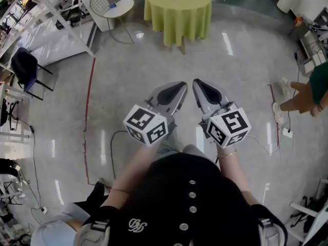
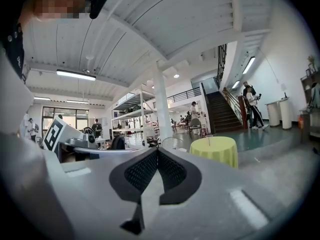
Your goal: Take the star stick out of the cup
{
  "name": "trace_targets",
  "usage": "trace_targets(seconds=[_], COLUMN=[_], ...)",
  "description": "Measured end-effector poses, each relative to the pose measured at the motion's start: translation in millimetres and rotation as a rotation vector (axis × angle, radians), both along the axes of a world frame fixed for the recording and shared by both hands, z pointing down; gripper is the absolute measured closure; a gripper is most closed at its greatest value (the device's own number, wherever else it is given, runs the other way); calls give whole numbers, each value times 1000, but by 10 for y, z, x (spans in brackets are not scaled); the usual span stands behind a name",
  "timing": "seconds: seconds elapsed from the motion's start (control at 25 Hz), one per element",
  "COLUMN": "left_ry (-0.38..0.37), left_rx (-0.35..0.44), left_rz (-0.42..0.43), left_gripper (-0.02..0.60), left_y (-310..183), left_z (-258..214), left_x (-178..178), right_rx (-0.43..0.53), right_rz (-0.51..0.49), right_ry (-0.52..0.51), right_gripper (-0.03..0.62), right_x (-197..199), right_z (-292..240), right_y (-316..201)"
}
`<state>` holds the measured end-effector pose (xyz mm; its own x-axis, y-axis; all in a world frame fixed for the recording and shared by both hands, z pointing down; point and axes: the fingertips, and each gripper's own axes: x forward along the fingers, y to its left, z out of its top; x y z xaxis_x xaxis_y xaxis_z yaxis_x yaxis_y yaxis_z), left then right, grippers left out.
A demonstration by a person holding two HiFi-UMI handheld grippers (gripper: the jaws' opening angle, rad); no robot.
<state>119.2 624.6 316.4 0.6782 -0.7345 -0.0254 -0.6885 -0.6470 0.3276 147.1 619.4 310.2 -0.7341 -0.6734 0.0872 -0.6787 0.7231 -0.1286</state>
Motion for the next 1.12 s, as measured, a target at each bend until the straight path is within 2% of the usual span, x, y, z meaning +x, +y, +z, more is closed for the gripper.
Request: trace_targets(seconds=[0.36, 0.96, 1.12], left_ry=[32, 31, 45], left_rx=[-22, -38, -33], left_rz=[4, 11, 59], left_gripper=[569, 569, 569], left_y=[-505, -2192, -2643], left_z=[106, 156, 109], left_x=[-56, -670, -799], right_rx=[-42, -31, -16], right_rz=[9, 61, 83], right_ry=[-5, -8, -13], right_gripper=[589, 589, 589], right_x=[-56, -587, -727], right_z=[175, 153, 86], right_y=[-479, -2128, -2605])
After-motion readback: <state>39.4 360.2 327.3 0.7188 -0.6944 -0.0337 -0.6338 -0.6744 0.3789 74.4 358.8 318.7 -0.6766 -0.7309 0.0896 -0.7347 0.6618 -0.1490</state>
